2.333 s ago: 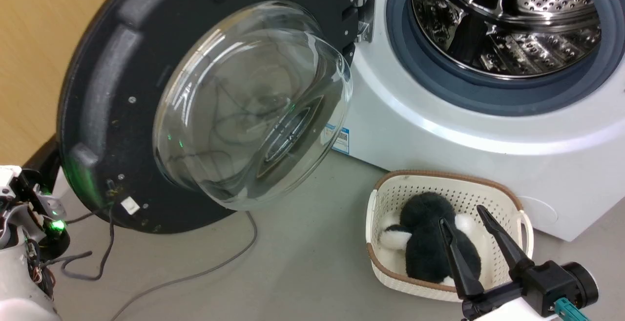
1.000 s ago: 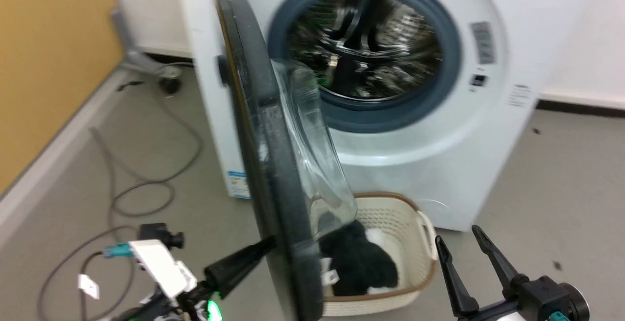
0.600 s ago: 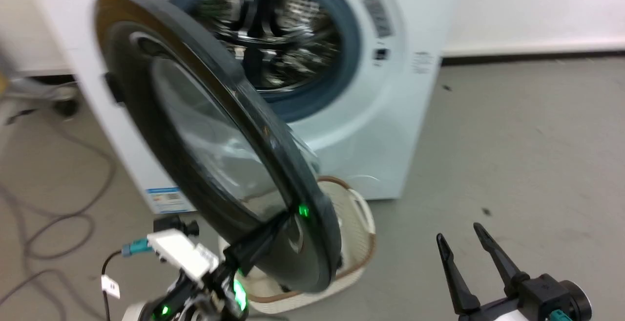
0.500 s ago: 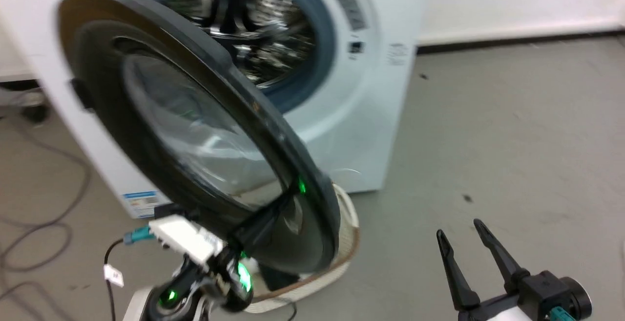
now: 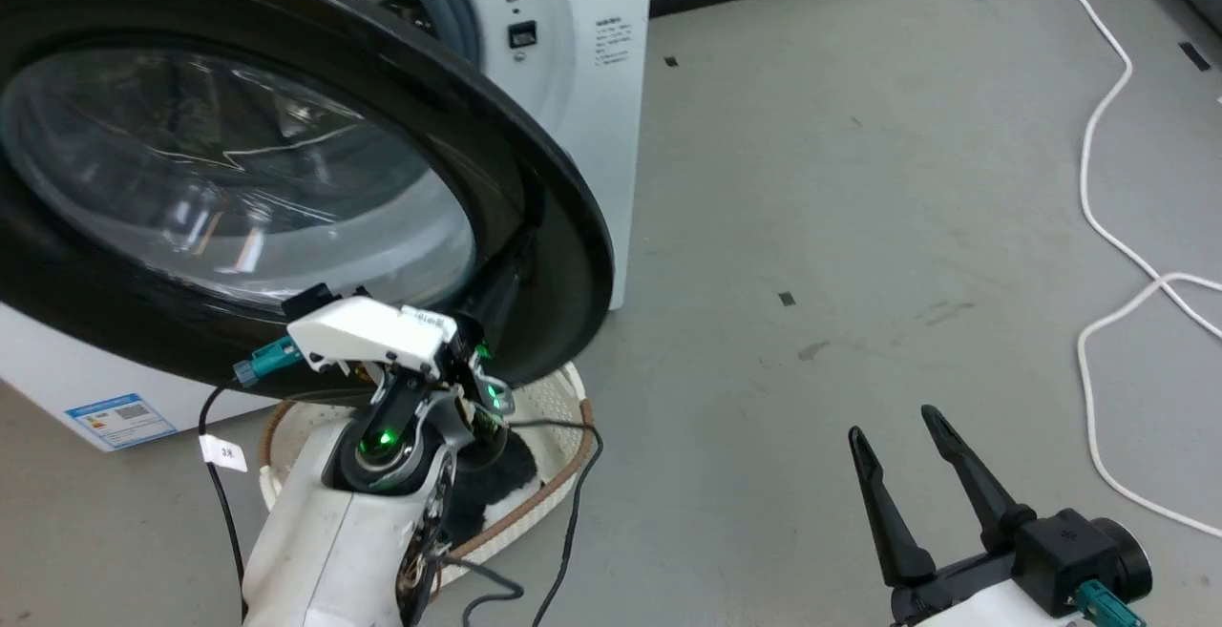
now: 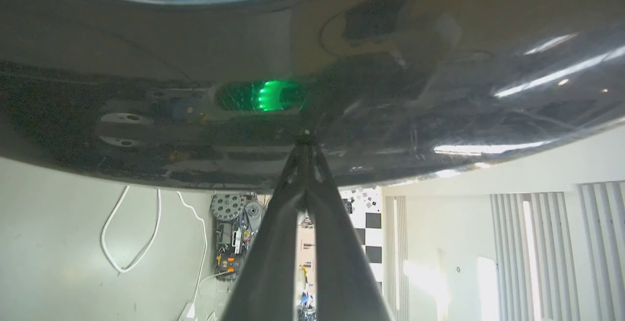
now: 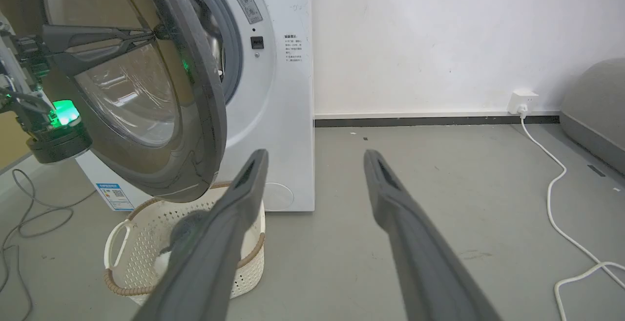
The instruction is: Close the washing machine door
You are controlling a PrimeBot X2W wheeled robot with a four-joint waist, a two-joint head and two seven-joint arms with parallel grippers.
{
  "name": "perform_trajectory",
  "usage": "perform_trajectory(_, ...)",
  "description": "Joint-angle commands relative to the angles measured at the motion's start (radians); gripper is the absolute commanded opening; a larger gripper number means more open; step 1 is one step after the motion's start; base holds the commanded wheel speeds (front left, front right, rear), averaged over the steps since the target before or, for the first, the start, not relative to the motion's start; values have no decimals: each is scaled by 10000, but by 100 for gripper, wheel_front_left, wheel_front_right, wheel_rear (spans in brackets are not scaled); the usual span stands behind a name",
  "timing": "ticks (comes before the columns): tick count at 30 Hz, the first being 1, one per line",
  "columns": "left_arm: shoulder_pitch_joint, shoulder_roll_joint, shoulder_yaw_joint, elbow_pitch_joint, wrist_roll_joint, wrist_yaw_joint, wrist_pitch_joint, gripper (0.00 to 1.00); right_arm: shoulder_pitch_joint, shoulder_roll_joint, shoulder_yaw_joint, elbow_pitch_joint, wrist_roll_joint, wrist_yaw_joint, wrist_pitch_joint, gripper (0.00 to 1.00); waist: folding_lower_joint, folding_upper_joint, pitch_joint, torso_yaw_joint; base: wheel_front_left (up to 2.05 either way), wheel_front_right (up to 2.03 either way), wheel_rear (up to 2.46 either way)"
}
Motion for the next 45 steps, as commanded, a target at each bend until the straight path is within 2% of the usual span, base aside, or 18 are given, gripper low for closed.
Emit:
perform_trajectory(1, -275, 17, -84, 322, 23, -174, -308, 0, -105, 22, 24, -25, 75, 6, -46, 100, -1, 0, 67, -75, 0, 0, 0)
perform_trajectory(6, -616, 17, -249, 965, -104, -449, -792, 0, -90, 22, 29, -30, 133, 6, -46, 100, -1, 0, 8, 105, 0, 0, 0)
perform_trajectory(9, -370, 62, -376, 1058, 43, -516, -633, 0, -60, 22, -59, -64, 164, 6, -46, 100, -1, 0, -89, 381, 0, 0, 0)
perform_trajectory(12, 135, 341, -717, 781, 511, -538, -345, 0, 18, 22, -107, -62, 138, 6, -46, 100, -1, 0, -305, 711, 0, 0, 0)
perform_trajectory(17, 1358, 1367, -1648, -480, 2718, -543, -1322, 0, 142, 22, -204, -9, 139, 6, -46, 100, -1, 0, -800, 1331, 0, 0, 0)
perform_trajectory(18, 1776, 1947, -2322, -935, 4005, -544, -1913, 0, 233, 22, -251, 7, 125, 6, -46, 100, -1, 0, -1031, 1648, 0, 0, 0)
perform_trajectory(20, 2065, 2562, -3024, -1327, 5361, -544, -2603, 0, 315, 22, -288, 10, 97, 6, -46, 100, -1, 0, -1178, 1966, 0, 0, 0)
perform_trajectory(21, 2065, 2562, -3024, -1327, 5361, -544, -2603, 0, 315, 22, -288, 10, 97, 6, -46, 100, -1, 0, -1178, 1966, 0, 0, 0)
perform_trajectory(25, 2408, 3581, -3565, -1639, 7404, -534, -4276, 0, 397, 22, -365, -4, 94, 6, -46, 100, -1, 0, -1418, 2571, 0, 0, 0)
perform_trajectory(27, 2519, 3919, -3552, -1650, 8483, -296, -4680, 0, 428, 22, -369, -21, 109, 6, -46, 100, -1, 0, -1510, 2827, 0, 0, 0)
perform_trajectory(29, 2759, 3907, -3155, -1859, 9105, 47, -4817, 0, 460, 22, -377, -31, 103, 6, -46, 100, -1, 0, -1583, 3066, 0, 0, 0)
perform_trajectory(33, 3688, 3360, -1291, -3194, 10403, 614, -4841, 0, 556, 22, -382, -86, 119, 6, -46, 100, -1, 0, -1668, 3448, 0, 0, 0)
perform_trajectory(38, 5195, 2586, -37, -4473, 12182, 850, -4844, 0, 604, 22, -320, -77, 94, 6, -46, 100, -1, 0, -1704, 3697, 0, 0, 0)
perform_trajectory(39, 5463, 2484, 38, -4591, 12508, 851, -4844, 38, 606, 22, -317, -67, 84, 6, -46, 100, -1, 0, -1711, 3718, 0, 0, 0)
perform_trajectory(40, 5672, 2406, 83, -4707, 12866, 828, -4845, 97, 614, 22, -313, -46, 81, 6, -46, 100, -1, 0, -1719, 3739, 0, 0, 0)
perform_trajectory(41, 5868, 2338, 95, -4795, 13210, 788, -4845, 100, 625, 22, -311, -24, 81, 6, -46, 100, -1, 0, -1729, 3754, 0, 0, 0)
perform_trajectory(45, 6537, 1993, 102, -4798, 14047, 629, -4845, 100, 677, 22, -341, 24, 95, 6, -46, 100, -1, 0, -1770, 3814, 0, 0, 0)
